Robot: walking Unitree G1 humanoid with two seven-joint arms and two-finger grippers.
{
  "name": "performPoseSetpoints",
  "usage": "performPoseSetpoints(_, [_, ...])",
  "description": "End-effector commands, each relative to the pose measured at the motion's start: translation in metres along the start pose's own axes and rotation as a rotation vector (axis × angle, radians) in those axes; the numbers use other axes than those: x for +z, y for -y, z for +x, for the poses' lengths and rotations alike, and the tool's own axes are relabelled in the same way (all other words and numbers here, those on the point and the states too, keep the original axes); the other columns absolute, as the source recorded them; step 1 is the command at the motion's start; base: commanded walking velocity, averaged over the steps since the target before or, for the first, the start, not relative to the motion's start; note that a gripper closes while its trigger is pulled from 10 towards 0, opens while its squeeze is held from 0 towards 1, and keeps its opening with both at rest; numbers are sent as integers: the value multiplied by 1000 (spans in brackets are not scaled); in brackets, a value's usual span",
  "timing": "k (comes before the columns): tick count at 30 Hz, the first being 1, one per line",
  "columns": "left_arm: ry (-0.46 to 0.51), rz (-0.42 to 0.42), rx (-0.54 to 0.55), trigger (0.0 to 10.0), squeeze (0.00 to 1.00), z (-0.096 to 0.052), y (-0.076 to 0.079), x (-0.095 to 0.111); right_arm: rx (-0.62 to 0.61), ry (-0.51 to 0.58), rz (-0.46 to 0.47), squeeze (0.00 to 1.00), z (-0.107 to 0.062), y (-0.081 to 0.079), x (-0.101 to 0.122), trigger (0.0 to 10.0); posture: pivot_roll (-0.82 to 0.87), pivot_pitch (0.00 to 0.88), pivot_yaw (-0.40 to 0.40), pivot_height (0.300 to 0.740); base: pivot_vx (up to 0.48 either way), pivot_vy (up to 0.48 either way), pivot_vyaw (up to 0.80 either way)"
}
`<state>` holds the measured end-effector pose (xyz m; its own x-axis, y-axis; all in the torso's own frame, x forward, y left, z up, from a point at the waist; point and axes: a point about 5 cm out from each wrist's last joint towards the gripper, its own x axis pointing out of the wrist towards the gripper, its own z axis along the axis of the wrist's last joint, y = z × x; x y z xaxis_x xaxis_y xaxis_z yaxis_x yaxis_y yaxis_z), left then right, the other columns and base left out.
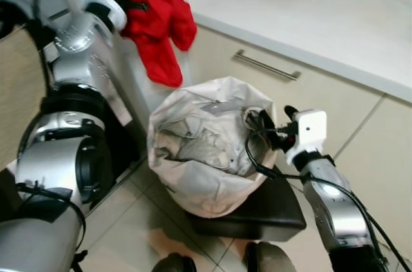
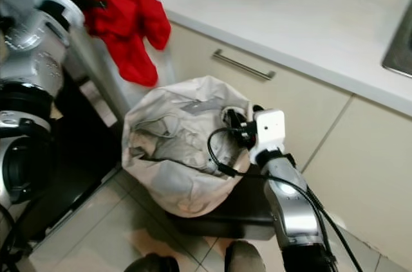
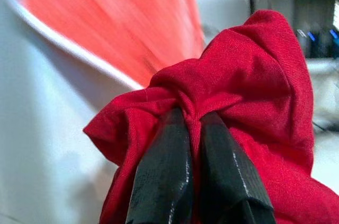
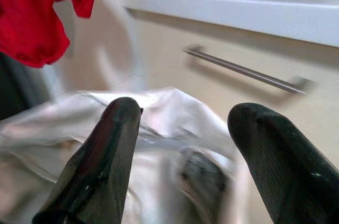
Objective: Clothes washing
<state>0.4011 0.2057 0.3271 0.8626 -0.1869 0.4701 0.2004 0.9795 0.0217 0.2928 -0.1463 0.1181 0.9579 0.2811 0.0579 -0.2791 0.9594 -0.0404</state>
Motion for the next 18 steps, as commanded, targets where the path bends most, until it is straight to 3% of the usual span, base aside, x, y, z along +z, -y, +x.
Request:
performPoseSetpoints(1, [42, 78, 45, 0, 0, -7, -16, 15, 31, 24, 14, 0, 8, -2, 4, 10000, -129, 0, 64, 740, 0, 0, 550])
performPoseSetpoints(4, [35, 98, 77, 0, 0, -11, -23, 15, 44, 33, 19, 0, 12, -3, 5, 10000, -112, 0, 51, 740, 0, 0, 550])
performPoseSetpoints(6, [-13, 152, 173, 0, 0, -26, -42, 4, 78, 47, 35, 0, 20, -6, 8, 10000, -91, 0, 33, 740, 0, 0, 519])
performPoseSetpoints(8, [-13, 152, 173, 0, 0, -26, -42, 4, 78, 47, 35, 0, 20, -6, 8, 10000, -91, 0, 33, 740, 0, 0, 519])
performPoseSetpoints(9, [-61, 154, 214, 0, 0, -37, -47, -11, 102, 57, 45, 0, 24, -8, 11, 10000, -76, 0, 17, 740, 0, 0, 519])
performPoseSetpoints(10, [-61, 154, 214, 0, 0, -37, -47, -11, 102, 57, 45, 0, 24, -8, 11, 10000, -76, 0, 17, 740, 0, 0, 519])
performPoseSetpoints(13, [-196, 163, 273, 0, 0, -77, -41, -57, 144, 73, 102, 0, 33, -10, 17, 10000, -54, 0, -7, 740, 0, 0, 523])
performPoseSetpoints(16, [-215, 170, 285, 0, 0, -84, -39, -63, 145, 77, 114, 0, 35, -10, 18, 10000, -54, 0, -7, 740, 0, 0, 525])
performPoseSetpoints(18, [-278, 107, 292, 0, 0, -113, -10, -89, 140, 76, 145, 0, 39, -6, 19, 10000, -27, 0, -30, 740, 0, 0, 519])
